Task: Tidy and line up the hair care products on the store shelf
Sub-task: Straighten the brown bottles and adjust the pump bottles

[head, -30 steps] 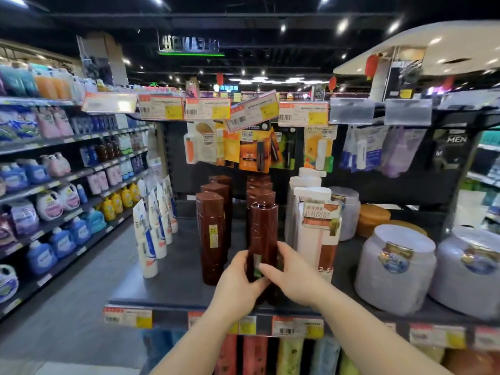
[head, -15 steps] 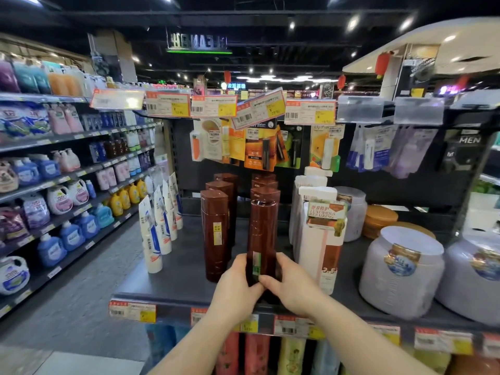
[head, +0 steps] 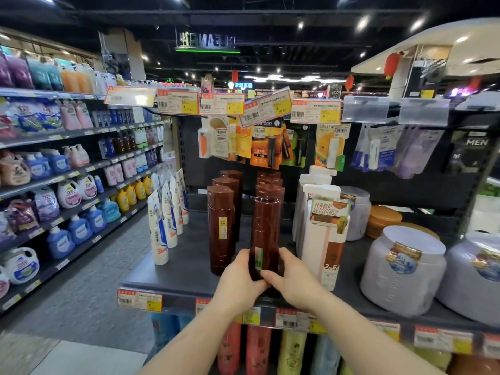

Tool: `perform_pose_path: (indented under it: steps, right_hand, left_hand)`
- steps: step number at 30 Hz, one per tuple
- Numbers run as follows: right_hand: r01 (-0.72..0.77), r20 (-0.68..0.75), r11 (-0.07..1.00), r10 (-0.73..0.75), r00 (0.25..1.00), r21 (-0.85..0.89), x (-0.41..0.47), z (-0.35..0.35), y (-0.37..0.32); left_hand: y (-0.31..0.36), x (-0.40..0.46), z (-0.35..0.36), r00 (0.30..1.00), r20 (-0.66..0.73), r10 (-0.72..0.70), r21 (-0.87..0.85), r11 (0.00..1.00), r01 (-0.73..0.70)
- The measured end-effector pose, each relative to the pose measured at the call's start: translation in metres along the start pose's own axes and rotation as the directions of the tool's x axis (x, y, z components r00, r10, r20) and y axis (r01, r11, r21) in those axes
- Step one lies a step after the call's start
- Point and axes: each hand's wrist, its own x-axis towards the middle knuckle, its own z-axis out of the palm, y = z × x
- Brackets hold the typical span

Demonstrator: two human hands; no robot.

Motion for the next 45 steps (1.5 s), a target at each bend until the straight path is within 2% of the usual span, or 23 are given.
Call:
perform_pose_path:
  steps: [4,9,16,20,24,26,28,30,31,32,35,39,42,45]
  right_hand:
    - [0.030,-0.019,0.999,-0.029,0.999,0.029,-0.013,-0.013,-0.007]
    - [0.073,-0.018,0.982,-0.077,0.997,-0.176,-0.031,-0.050,-0.026]
    - [0.156,-0.046,0.893,-0.193,0.980,-0.423,-0.048,-0.100,-0.066]
    - [0.224,-0.114,0.888,-0.292,0.950,-0.401,-0.045,-0.117,-0.087]
    - [0.296,-0.202,0.879,-0.388,0.899,-0.373,-0.033,-0.116,-0.102]
    - [0.307,-0.212,0.864,-0.412,0.886,-0.398,-0.025,-0.113,-0.106]
    - [0.315,-0.205,0.852,-0.426,0.881,-0.417,-0.016,-0.110,-0.107]
    - [0.321,-0.173,0.841,-0.429,0.887,-0.436,-0.007,-0.106,-0.106]
    - [0.323,-0.153,0.833,-0.428,0.891,-0.449,-0.002,-0.103,-0.105]
    - [0.324,-0.133,0.831,-0.422,0.897,-0.453,0.003,-0.098,-0.104]
    - [0.305,-0.106,0.859,-0.377,0.920,-0.412,0.017,-0.081,-0.098]
    - [0.285,-0.202,0.910,-0.353,0.913,-0.302,0.024,-0.063,-0.088]
    - [0.227,-0.213,0.955,-0.266,0.940,-0.192,0.018,-0.048,-0.071]
    - [0.156,-0.189,0.976,-0.184,0.965,-0.150,0.011,-0.029,-0.048]
  left_hand:
    - [0.010,-0.001,-0.008,0.993,0.114,0.028,-0.160,0.987,-0.009]
    - [0.029,-0.010,-0.009,0.985,0.168,0.026,-0.353,0.935,0.036]
    - [0.047,-0.016,0.006,0.968,0.252,-0.001,-0.344,0.935,0.090]
    - [0.053,-0.018,0.007,0.967,0.256,0.005,-0.330,0.941,0.082]
    - [0.057,-0.024,0.000,0.945,0.323,0.055,-0.314,0.948,0.052]
    - [0.057,-0.027,-0.006,0.956,0.278,0.094,-0.337,0.941,0.005]
    - [0.053,-0.026,-0.012,0.993,0.047,0.110,-0.302,0.949,-0.091]
    - [0.047,-0.022,-0.017,0.968,-0.225,0.111,-0.202,0.966,-0.158]
    - [0.044,-0.019,-0.017,0.952,-0.287,0.108,-0.147,0.977,-0.155]
    - [0.040,-0.016,-0.017,0.954,-0.288,0.086,-0.108,0.987,-0.121]
    - [0.029,-0.007,-0.012,0.988,-0.155,0.000,-0.109,0.994,-0.017]
    - [0.015,0.000,-0.007,0.977,-0.213,0.001,-0.123,0.992,-0.028]
    - [0.008,0.002,-0.007,0.968,-0.251,-0.013,-0.188,0.981,-0.036]
    - [0.002,0.004,-0.008,0.982,-0.187,-0.015,-0.176,0.984,-0.019]
